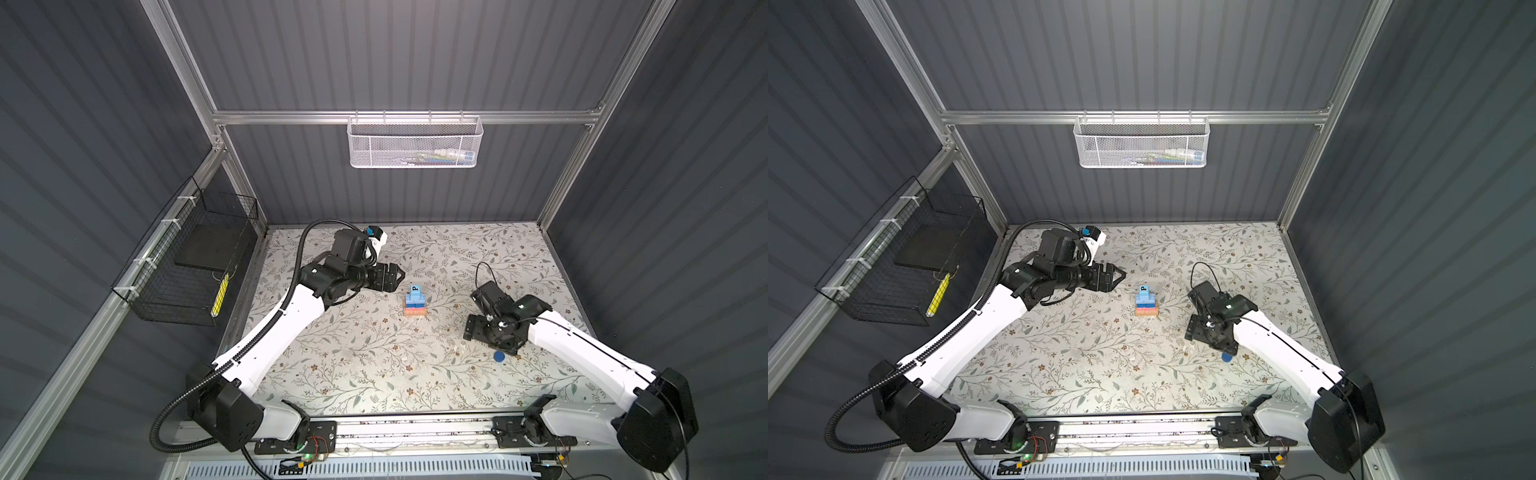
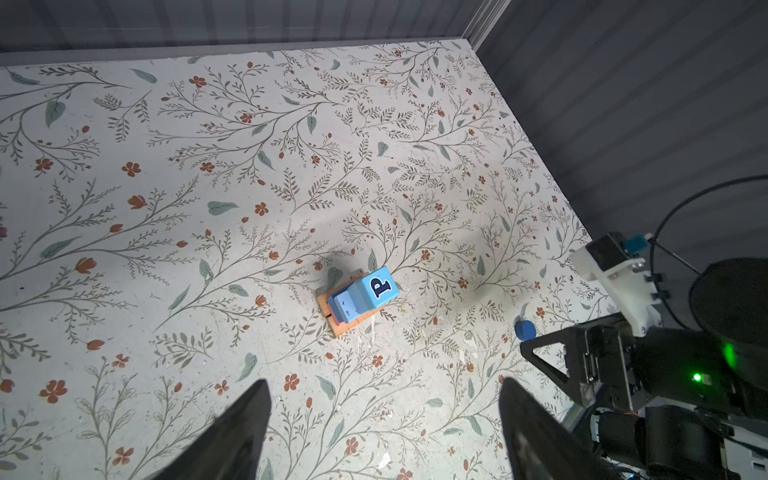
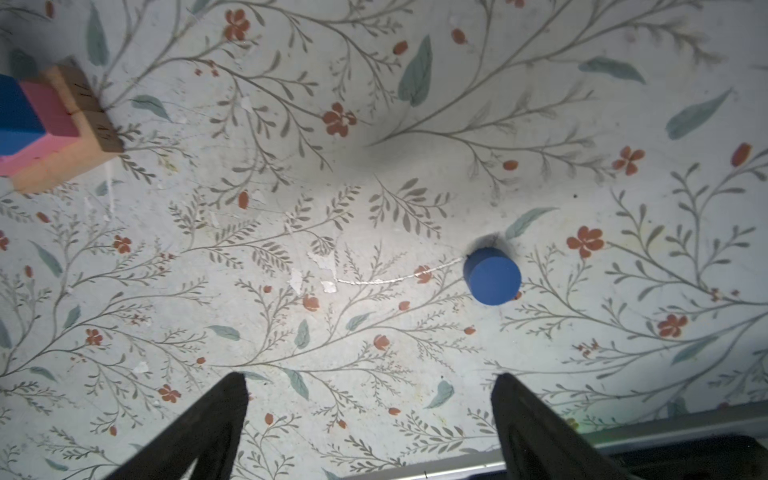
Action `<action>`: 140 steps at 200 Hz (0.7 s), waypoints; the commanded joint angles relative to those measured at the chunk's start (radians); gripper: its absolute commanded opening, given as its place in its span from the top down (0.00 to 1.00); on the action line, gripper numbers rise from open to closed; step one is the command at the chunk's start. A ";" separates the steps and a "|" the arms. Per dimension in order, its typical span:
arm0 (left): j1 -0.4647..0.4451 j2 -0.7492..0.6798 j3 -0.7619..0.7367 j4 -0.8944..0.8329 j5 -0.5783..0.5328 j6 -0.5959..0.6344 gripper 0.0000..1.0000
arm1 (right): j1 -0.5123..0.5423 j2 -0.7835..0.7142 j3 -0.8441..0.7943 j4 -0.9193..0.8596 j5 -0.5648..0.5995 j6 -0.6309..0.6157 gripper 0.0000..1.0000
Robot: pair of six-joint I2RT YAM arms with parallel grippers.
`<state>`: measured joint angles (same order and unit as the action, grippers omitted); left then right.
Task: Build the wood block tower
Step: 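Move the right gripper toward the dark blue cylinder while the left arm shifts, then lower the open right gripper around the dark blue cylinder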
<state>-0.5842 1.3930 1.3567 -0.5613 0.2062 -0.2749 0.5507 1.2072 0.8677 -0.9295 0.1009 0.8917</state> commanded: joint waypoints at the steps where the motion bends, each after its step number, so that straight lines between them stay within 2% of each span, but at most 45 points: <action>1: -0.009 0.018 0.030 -0.020 0.000 -0.012 0.14 | -0.007 -0.038 -0.064 0.000 0.008 0.063 0.07; 77: -0.017 0.044 0.029 -0.017 0.002 -0.012 0.14 | -0.087 -0.112 -0.227 0.080 -0.004 0.097 0.07; 140: -0.017 0.065 0.028 -0.019 -0.001 -0.011 0.14 | -0.183 -0.058 -0.258 0.146 -0.049 0.049 0.13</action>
<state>-0.5953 1.4422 1.3579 -0.5610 0.2062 -0.2749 0.3859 1.1194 0.6159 -0.8047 0.0647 0.9615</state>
